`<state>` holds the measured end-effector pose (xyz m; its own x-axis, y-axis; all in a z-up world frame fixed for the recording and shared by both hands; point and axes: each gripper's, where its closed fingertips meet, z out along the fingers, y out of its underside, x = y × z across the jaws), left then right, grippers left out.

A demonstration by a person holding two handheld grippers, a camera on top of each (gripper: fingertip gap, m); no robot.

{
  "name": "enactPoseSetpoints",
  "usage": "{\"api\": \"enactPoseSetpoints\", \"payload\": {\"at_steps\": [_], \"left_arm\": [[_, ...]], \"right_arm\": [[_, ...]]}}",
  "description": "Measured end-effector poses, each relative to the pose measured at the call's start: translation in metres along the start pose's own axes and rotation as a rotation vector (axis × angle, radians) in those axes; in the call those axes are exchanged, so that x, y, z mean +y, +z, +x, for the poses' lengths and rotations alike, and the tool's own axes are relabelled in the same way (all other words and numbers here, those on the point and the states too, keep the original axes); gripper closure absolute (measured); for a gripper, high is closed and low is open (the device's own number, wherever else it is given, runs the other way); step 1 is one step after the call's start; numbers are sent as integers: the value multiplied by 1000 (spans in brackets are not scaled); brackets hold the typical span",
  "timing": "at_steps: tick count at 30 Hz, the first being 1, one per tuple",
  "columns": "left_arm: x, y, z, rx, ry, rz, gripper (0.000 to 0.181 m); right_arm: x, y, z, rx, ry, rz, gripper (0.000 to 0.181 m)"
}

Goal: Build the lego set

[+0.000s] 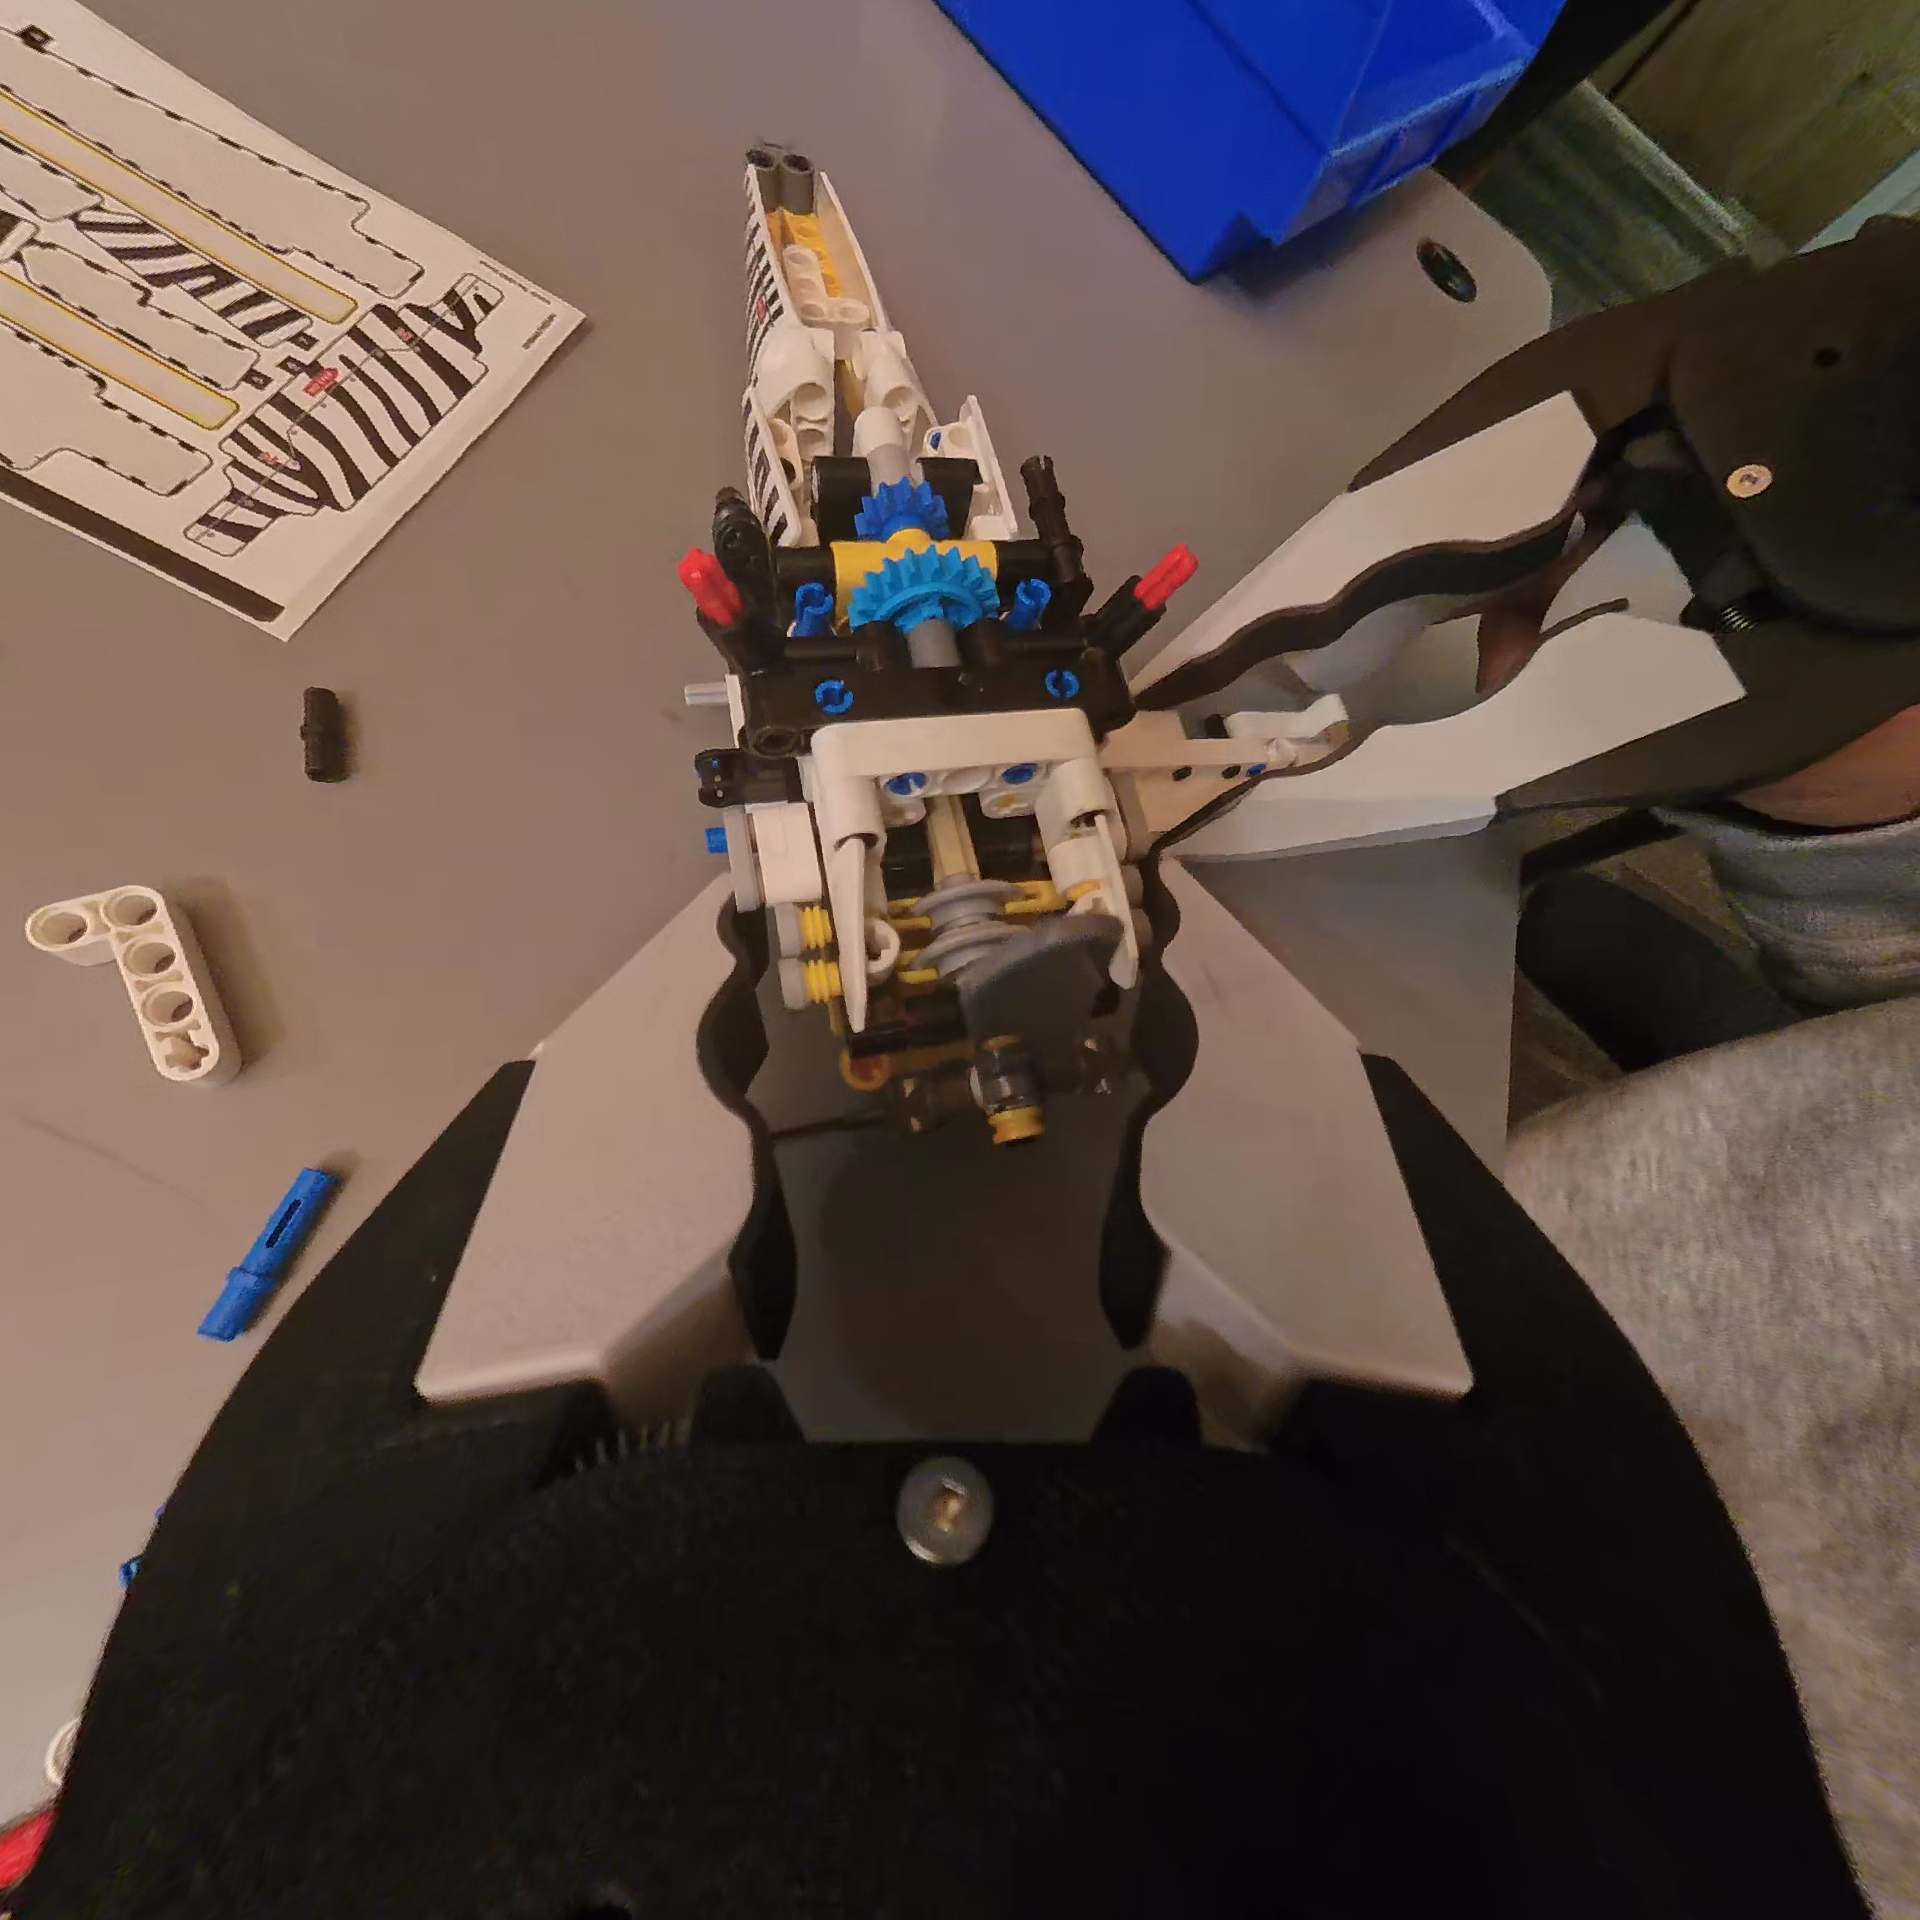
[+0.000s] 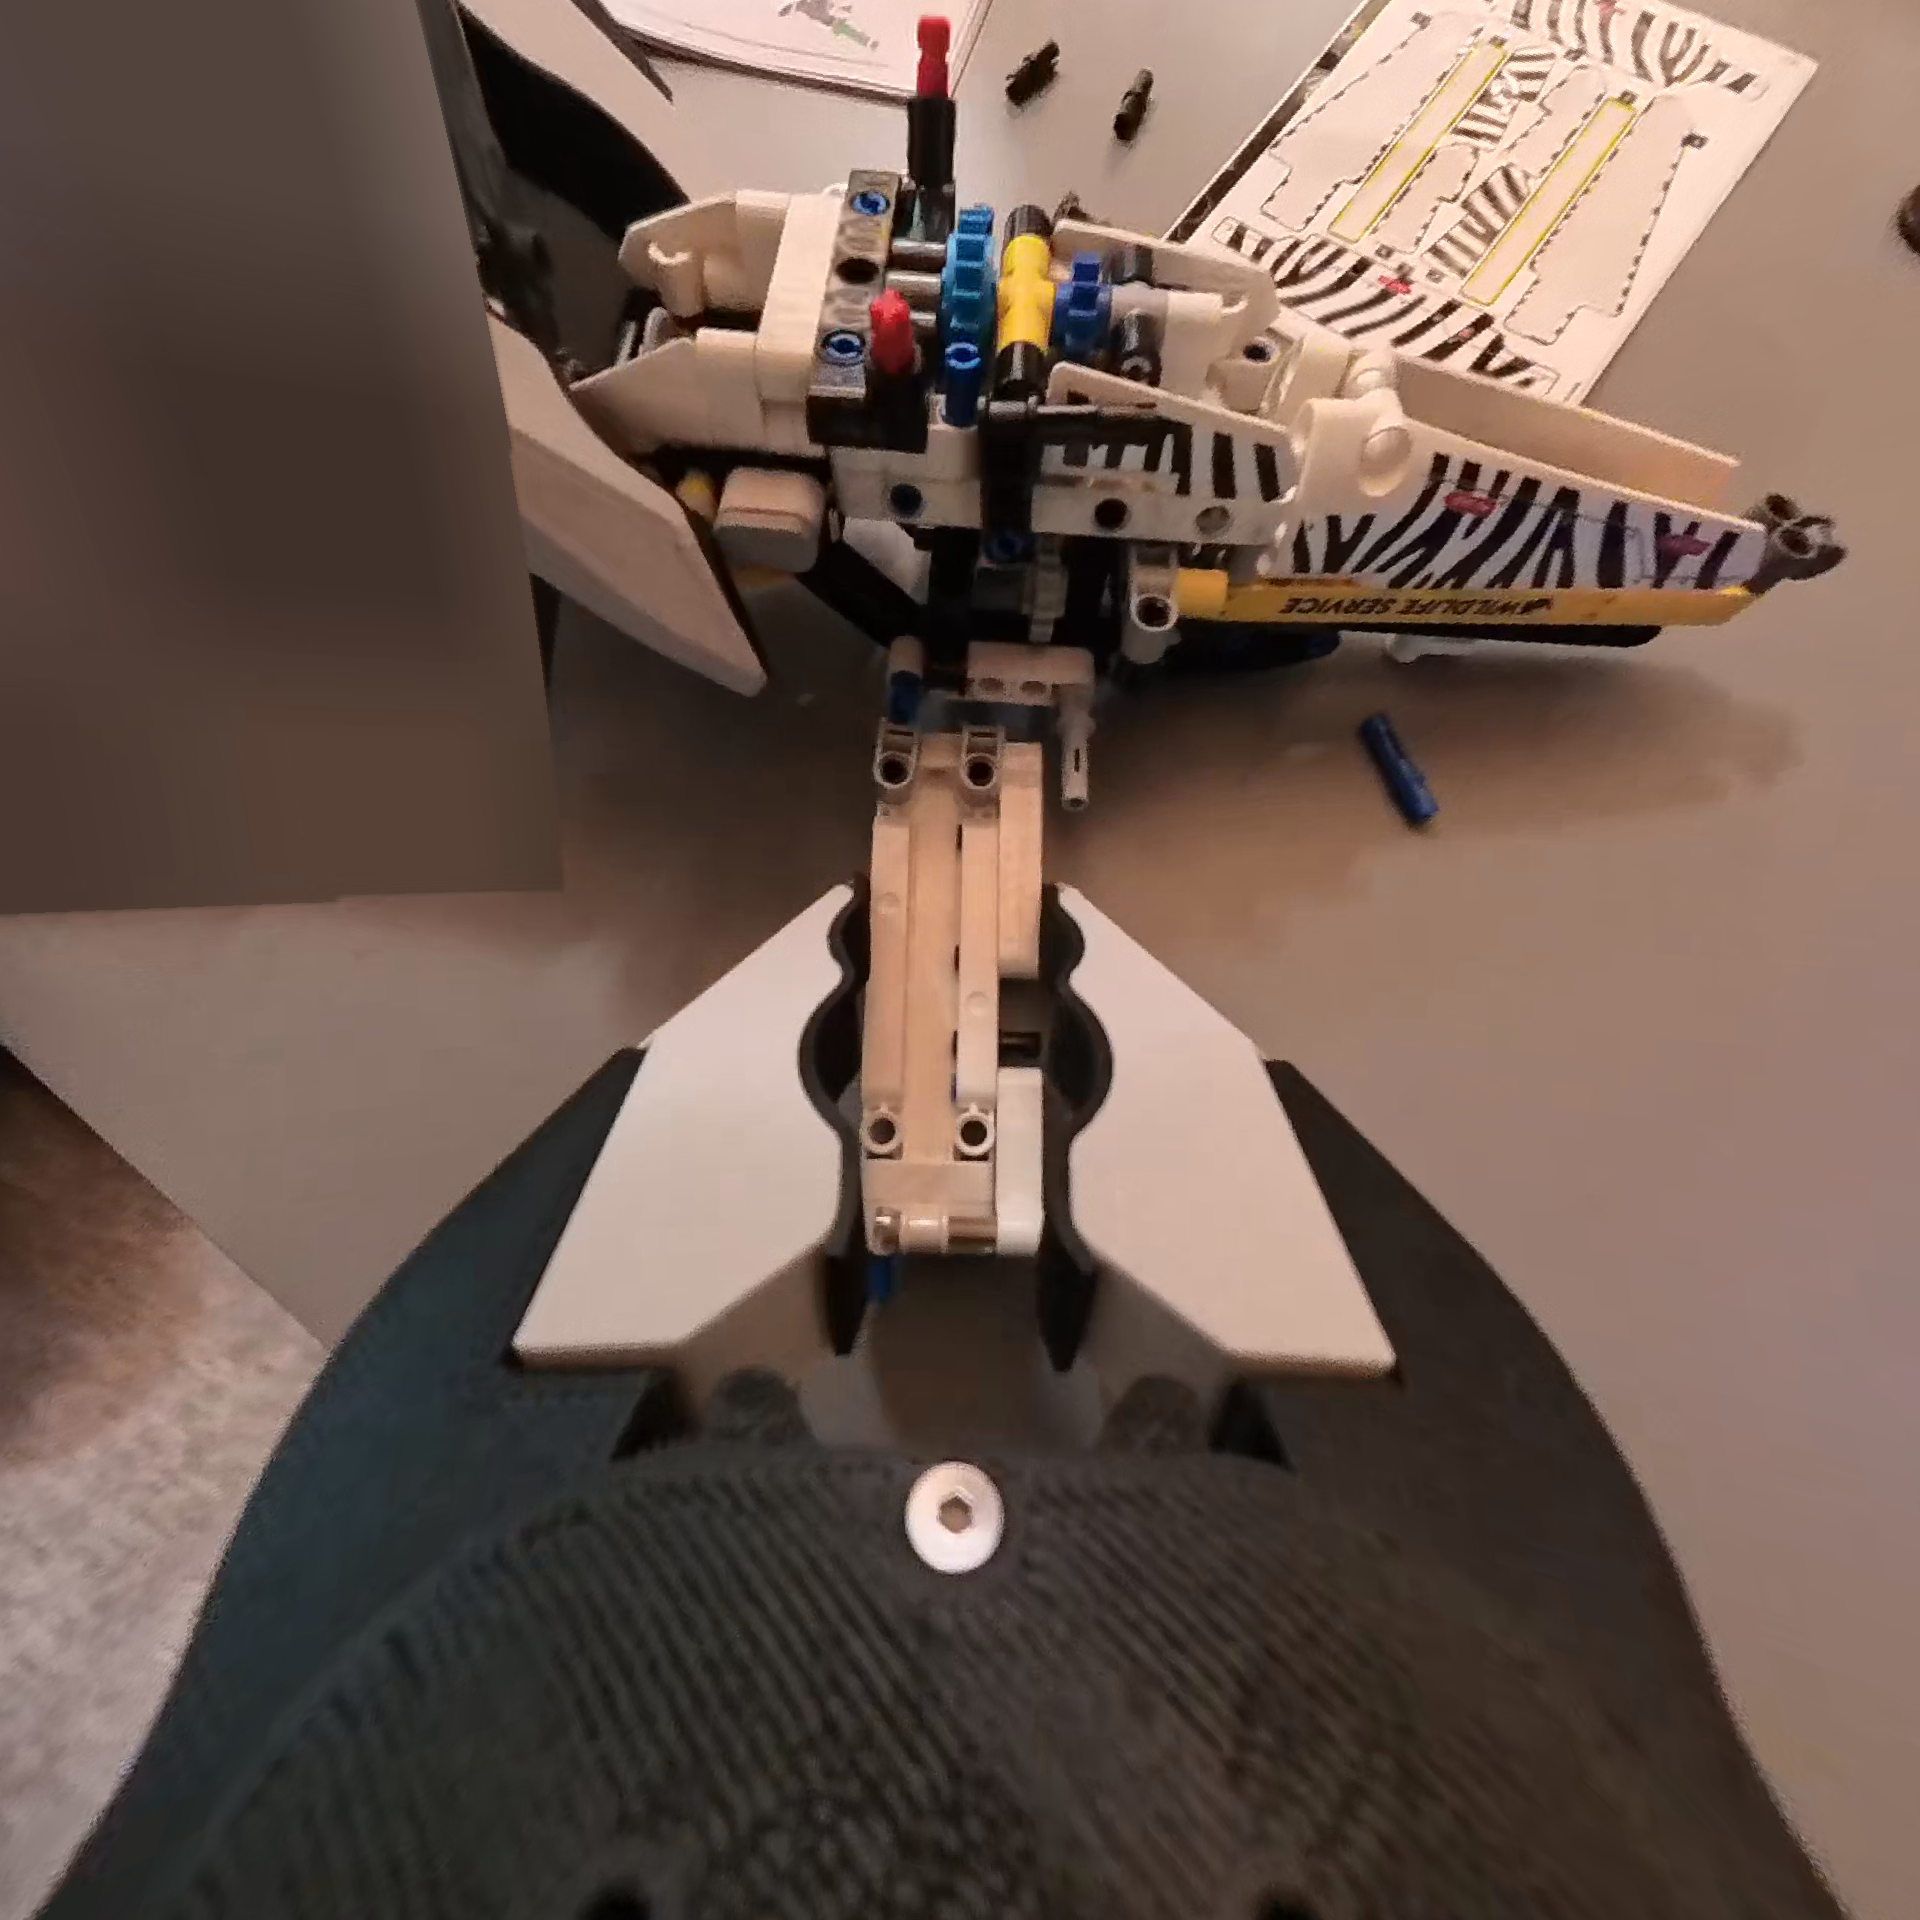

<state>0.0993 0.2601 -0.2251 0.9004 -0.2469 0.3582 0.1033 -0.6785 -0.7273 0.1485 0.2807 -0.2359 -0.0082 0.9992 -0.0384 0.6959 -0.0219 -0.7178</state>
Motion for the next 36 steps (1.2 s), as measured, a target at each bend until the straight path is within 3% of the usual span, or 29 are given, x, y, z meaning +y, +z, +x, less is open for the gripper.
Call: {"api": "enactPoseSetpoints", "payload": {"at_steps": [36], "left_arm": [[4, 3, 1, -46, 75, -33, 112]], "right_arm": [[-6, -4, 3, 24, -51, 30, 151]]}}
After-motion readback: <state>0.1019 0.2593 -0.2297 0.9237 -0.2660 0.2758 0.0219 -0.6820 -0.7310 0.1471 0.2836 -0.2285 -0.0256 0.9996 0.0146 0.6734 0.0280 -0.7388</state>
